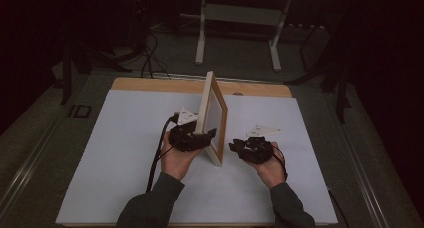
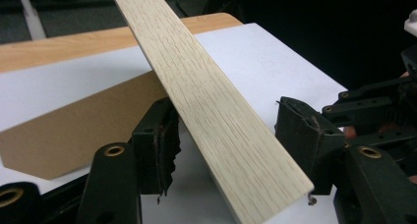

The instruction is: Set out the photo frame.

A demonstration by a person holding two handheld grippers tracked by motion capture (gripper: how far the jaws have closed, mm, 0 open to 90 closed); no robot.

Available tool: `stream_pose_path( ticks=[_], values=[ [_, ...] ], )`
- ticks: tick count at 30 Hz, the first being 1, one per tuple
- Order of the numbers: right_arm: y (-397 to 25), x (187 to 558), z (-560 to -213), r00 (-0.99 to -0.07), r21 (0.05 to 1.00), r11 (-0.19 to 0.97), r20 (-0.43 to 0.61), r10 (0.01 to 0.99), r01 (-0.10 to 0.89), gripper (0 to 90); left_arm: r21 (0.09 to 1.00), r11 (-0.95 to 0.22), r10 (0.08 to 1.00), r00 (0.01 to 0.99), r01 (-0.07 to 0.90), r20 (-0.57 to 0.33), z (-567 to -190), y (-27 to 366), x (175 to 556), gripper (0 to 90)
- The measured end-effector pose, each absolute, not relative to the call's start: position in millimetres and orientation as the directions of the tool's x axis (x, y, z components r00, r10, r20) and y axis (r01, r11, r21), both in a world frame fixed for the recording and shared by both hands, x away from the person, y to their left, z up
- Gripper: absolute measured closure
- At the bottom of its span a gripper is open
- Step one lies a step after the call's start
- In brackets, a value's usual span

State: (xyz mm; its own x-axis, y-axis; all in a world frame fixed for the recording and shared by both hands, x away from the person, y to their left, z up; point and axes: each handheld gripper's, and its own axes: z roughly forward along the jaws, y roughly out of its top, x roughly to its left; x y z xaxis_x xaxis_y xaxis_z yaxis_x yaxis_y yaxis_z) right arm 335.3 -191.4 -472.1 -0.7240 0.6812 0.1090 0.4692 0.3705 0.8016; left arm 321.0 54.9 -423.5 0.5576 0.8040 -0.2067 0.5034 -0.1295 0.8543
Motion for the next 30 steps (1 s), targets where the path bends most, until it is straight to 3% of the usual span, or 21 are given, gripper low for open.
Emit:
stream_pose_path(
  ticks=[12,30],
  values=[
    [-194.6,335.3,-471.7,-0.721,0.803,0.365,0.112,0.683,0.470,70.6,0.843,-0.100,0.829,0.512,0.528,-0.222,-424.1,54.4,321.6,57.2],
    [-197.8,335.6,-470.3,-0.718,0.804,0.362,0.113,0.687,0.472,70.3,0.839,-0.068,0.844,0.480,0.539,-0.240,-424.4,60.0,322.9,62.3]
  ],
)
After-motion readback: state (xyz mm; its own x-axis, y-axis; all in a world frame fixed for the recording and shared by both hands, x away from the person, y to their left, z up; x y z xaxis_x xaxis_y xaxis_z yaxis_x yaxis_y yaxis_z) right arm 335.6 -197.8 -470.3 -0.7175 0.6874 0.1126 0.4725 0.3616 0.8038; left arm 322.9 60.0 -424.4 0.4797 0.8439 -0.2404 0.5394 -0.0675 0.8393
